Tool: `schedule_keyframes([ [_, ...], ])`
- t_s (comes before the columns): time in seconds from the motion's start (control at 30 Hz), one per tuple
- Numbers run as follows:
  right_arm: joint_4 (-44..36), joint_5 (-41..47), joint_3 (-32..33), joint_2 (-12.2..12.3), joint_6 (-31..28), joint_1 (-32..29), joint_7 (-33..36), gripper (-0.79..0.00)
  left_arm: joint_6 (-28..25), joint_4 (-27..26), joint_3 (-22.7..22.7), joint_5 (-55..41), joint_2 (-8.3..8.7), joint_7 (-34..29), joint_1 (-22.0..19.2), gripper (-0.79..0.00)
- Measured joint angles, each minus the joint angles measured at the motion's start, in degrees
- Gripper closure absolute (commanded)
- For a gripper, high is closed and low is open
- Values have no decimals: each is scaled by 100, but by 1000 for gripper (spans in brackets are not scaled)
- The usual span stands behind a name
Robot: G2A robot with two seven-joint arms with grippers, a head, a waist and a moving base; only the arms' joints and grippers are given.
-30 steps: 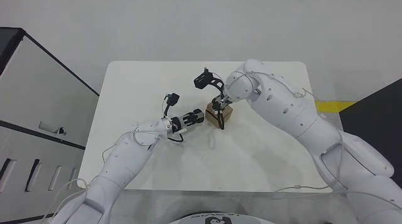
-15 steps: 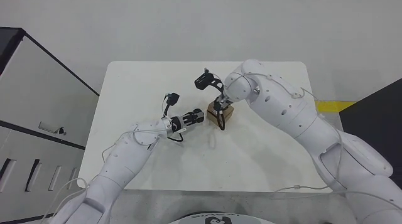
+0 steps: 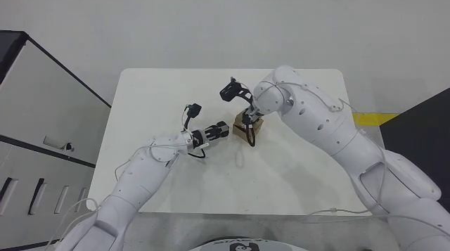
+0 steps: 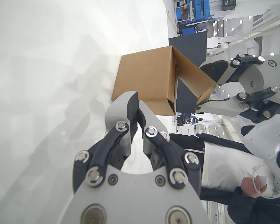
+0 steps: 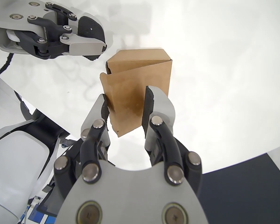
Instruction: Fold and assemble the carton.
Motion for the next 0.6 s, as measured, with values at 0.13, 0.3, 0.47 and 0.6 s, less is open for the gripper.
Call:
schedule_keyframes([
  [0.13, -39, -10, 46, 21, -66, -53, 63, -191, 4, 7, 8, 6, -4, 8, -7, 0],
  [0.3, -39, -37, 62, 24, -112, -92, 75, -166, 10, 10, 9, 3, -7, 19, -8, 0],
  [0.47, -19, -53, 56, 12, -154, -108, 94, -160, 19, -3, 3, 2, -7, 32, 6, 0],
  [0.6, 16, -77, 32, -5, -184, -111, 99, -148, 22, -14, -7, 5, -3, 41, 19, 0],
])
